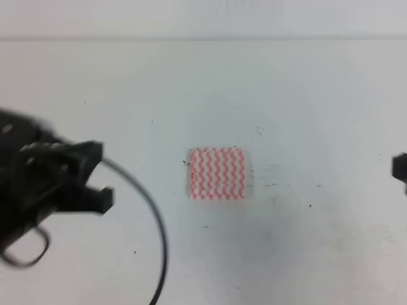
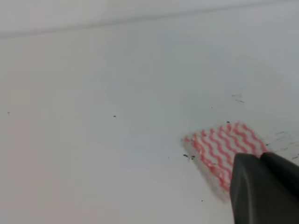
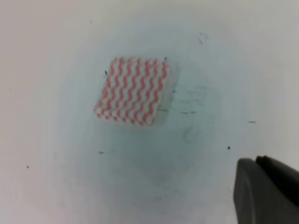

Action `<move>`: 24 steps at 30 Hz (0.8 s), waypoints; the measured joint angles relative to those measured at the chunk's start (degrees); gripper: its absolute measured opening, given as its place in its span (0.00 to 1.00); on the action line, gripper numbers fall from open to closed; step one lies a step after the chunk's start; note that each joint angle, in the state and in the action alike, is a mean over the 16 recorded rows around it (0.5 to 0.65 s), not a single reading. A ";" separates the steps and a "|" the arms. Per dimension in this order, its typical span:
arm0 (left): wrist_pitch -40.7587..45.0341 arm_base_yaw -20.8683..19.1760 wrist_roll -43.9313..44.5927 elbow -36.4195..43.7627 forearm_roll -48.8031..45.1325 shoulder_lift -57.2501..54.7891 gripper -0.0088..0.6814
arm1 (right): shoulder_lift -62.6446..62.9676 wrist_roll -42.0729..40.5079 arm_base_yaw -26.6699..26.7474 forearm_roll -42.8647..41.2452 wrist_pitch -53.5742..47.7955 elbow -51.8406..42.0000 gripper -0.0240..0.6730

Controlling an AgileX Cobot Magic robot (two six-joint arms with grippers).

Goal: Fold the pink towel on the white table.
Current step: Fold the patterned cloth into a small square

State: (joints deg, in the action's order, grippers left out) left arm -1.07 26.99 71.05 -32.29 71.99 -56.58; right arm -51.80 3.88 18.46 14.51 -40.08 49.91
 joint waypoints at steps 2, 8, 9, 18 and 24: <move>-0.66 0.00 0.00 3.04 0.58 4.10 0.01 | 4.75 -0.40 0.00 0.33 1.97 -4.34 0.01; -2.50 0.00 -0.02 11.92 1.57 17.80 0.01 | 18.23 -1.96 0.00 2.30 8.59 -16.47 0.01; -2.71 0.00 -0.02 13.43 1.62 20.38 0.01 | 20.39 -2.36 0.01 3.00 9.76 -18.33 0.01; -2.66 0.00 0.65 24.63 1.58 40.73 0.01 | 35.47 -11.33 0.00 13.14 19.16 -30.97 0.01; -3.54 -0.01 1.21 30.01 1.62 48.88 0.01 | 40.53 -19.47 0.00 20.26 25.09 -36.10 0.01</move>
State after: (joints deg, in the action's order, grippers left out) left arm -4.60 26.98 72.26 -2.28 73.61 -7.70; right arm -11.27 -15.59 18.45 34.78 -14.99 13.81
